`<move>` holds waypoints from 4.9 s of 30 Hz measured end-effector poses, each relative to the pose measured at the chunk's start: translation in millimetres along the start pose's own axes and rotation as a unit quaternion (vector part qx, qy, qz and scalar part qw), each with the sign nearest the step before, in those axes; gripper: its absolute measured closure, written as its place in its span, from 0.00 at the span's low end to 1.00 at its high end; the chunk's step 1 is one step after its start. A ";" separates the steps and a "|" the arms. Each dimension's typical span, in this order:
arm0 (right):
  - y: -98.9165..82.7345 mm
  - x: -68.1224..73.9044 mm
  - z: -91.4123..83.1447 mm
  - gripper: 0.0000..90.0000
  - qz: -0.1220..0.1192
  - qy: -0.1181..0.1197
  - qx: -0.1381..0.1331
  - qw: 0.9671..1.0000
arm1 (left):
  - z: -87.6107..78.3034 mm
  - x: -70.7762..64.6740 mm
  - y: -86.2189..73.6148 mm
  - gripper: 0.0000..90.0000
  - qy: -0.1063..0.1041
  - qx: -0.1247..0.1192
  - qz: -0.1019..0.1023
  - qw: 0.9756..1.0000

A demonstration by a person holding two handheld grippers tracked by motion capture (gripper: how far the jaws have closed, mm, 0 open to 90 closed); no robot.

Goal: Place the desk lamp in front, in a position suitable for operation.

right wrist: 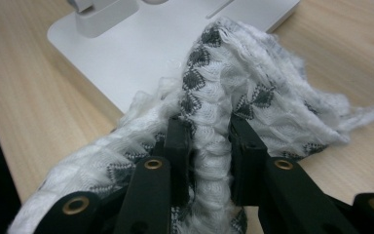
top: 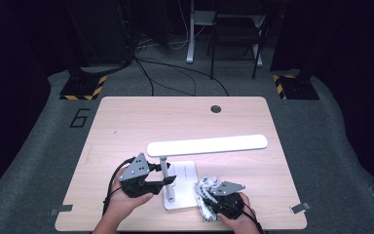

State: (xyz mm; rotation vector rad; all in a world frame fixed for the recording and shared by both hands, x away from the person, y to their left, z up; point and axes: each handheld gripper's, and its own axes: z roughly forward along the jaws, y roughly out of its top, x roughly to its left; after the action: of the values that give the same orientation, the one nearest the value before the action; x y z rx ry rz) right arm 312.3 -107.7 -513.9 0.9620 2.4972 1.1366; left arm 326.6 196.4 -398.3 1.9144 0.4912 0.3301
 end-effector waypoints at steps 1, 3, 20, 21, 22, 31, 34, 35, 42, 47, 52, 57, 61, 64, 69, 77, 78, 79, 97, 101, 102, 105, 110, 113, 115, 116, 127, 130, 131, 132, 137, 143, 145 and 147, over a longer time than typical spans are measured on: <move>0.7 -1.4 -0.1 0.81 -0.003 -0.003 -0.005 1.000 | 0.3 1.5 0.4 0.59 0.004 0.002 0.004 1.000; 2.3 -2.6 -2.1 0.81 -0.001 -0.004 -0.015 1.000 | 2.3 2.7 0.6 0.60 0.005 0.000 -0.003 1.000; 7.6 4.6 9.0 0.81 -0.014 0.006 -0.012 1.000 | 5.5 10.0 1.0 0.60 0.039 -0.001 -0.017 0.999; 7.4 5.4 9.1 0.81 -0.014 0.006 -0.013 1.000 | 5.5 10.0 1.0 0.60 0.039 0.000 -0.015 0.999; 7.4 6.2 9.7 0.81 -0.015 0.007 -0.014 1.000 | 5.6 9.6 1.0 0.60 0.039 0.000 -0.016 0.999; 11.7 23.9 17.4 0.81 -0.048 0.021 -0.007 0.999 | 6.3 9.1 1.0 0.60 0.044 -0.001 -0.012 0.999; 14.9 32.4 23.3 0.81 -0.052 0.032 -0.012 0.998 | 6.5 9.3 1.2 0.60 0.046 0.000 -0.010 0.999; 16.6 36.5 26.1 0.81 -0.055 0.034 -0.014 0.998 | 6.6 9.0 1.1 0.60 0.045 0.000 -0.013 0.999; 31.1 66.2 46.4 0.81 -0.102 0.050 -0.021 0.993 | 6.2 9.1 1.2 0.60 0.045 0.001 -0.010 0.999; 37.7 78.3 56.2 0.81 -0.104 0.064 -0.032 0.992 | 6.3 8.8 1.1 0.60 0.047 0.001 -0.011 0.999; 41.3 85.6 57.7 0.82 -0.122 0.060 -0.017 0.991 | 6.1 9.5 0.0 0.60 0.045 -0.004 -0.013 0.999; 38.6 70.0 52.0 0.82 -0.126 0.060 -0.013 0.990 | 5.8 9.6 -0.1 0.60 0.045 -0.003 -0.013 0.999; 32.9 57.0 43.6 0.82 -0.115 0.054 -0.004 0.992 | 5.7 9.7 -0.2 0.60 0.044 -0.003 -0.013 0.999; 29.6 51.3 38.7 0.82 -0.106 0.047 0.002 0.993 | 5.9 9.9 -0.3 0.60 0.043 -0.004 -0.013 0.999; 23.4 40.3 30.4 0.82 -0.088 0.034 0.004 0.995 | 6.3 9.5 -0.7 0.60 0.040 -0.007 -0.019 0.999; 11.9 14.1 15.4 0.81 -0.043 0.011 0.002 0.999 | 6.3 9.4 -0.7 0.60 0.041 -0.006 -0.019 0.999; 10.8 11.2 13.6 0.81 -0.032 0.011 0.000 0.999 | 6.3 9.5 -0.8 0.60 0.040 -0.007 -0.019 0.999; 9.8 8.5 11.7 0.81 -0.024 0.011 -0.003 1.000 | 6.1 10.2 -0.7 0.60 0.041 -0.006 -0.014 0.999; 15.9 3.3 1.7 0.79 -0.011 0.000 -0.081 0.997 | 8.0 7.1 -0.7 0.59 -0.002 -0.011 -0.014 1.000; 23.9 12.0 12.0 0.79 -0.033 0.014 -0.083 0.996 | 9.8 4.3 -0.4 0.59 -0.014 -0.014 -0.013 1.000; 24.2 13.0 14.6 0.79 -0.047 0.014 -0.078 0.996 | 9.5 4.1 0.0 0.59 -0.018 -0.010 -0.007 1.000; 18.7 14.8 21.5 0.79 -0.070 0.007 -0.053 0.996 | 9.6 1.9 0.1 0.59 -0.019 -0.009 -0.006 1.000; 16.2 0.1 18.5 0.79 -0.040 -0.015 -0.052 0.998 | 9.1 0.7 -0.4 0.59 -0.018 -0.010 -0.006 1.000; 14.8 -5.4 17.1 0.79 -0.025 -0.020 -0.052 0.998 | 9.1 0.6 -0.4 0.59 -0.020 -0.009 -0.006 1.000; 13.5 -9.9 16.1 0.79 -0.012 -0.026 -0.053 0.998 | 9.4 1.0 -0.5 0.59 -0.023 -0.010 -0.008 1.000; 12.8 -12.3 15.9 0.79 -0.009 -0.030 -0.052 0.998 | 9.3 1.3 -0.5 0.59 -0.024 -0.010 -0.007 1.000; 8.4 -18.4 12.9 0.78 0.010 -0.038 -0.055 0.998 | 10.1 1.4 -2.4 0.58 -0.023 -0.023 -0.012 0.999; 8.6 -18.7 11.1 0.78 0.010 -0.032 -0.060 0.998 | 10.7 1.2 -1.7 0.58 -0.026 -0.021 -0.012 0.999; 8.6 -18.7 11.1 0.78 0.010 -0.032 -0.060 0.998 | 10.7 1.2 -1.7 0.58 -0.026 -0.021 -0.012 0.999; 8.9 -18.8 9.1 0.78 0.008 -0.033 -0.060 0.998 | 11.4 1.1 -1.6 0.58 -0.027 -0.021 -0.014 0.999; 9.1 -17.0 5.0 0.78 0.013 -0.033 -0.070 0.997 | 11.5 3.5 -1.6 0.57 -0.034 -0.025 -0.021 0.999; 8.6 -16.8 1.8 0.77 0.015 -0.031 -0.071 0.997 | 5.6 3.1 2.2 0.48 -0.040 -0.029 -0.027 0.998; 8.3 -16.6 0.8 0.77 0.016 -0.031 -0.074 0.997 | 2.5 2.2 2.6 0.47 -0.039 -0.032 -0.030 0.998; 8.3 -16.7 0.2 0.77 0.015 -0.031 -0.075 0.997 | -0.7 3.2 2.7 0.47 -0.037 -0.032 -0.030 0.998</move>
State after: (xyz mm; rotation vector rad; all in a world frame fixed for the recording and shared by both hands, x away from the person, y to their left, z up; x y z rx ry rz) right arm 328.9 -114.4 -508.9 0.9807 2.3198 1.2635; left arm 329.6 197.6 -395.5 1.8394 0.4833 0.2328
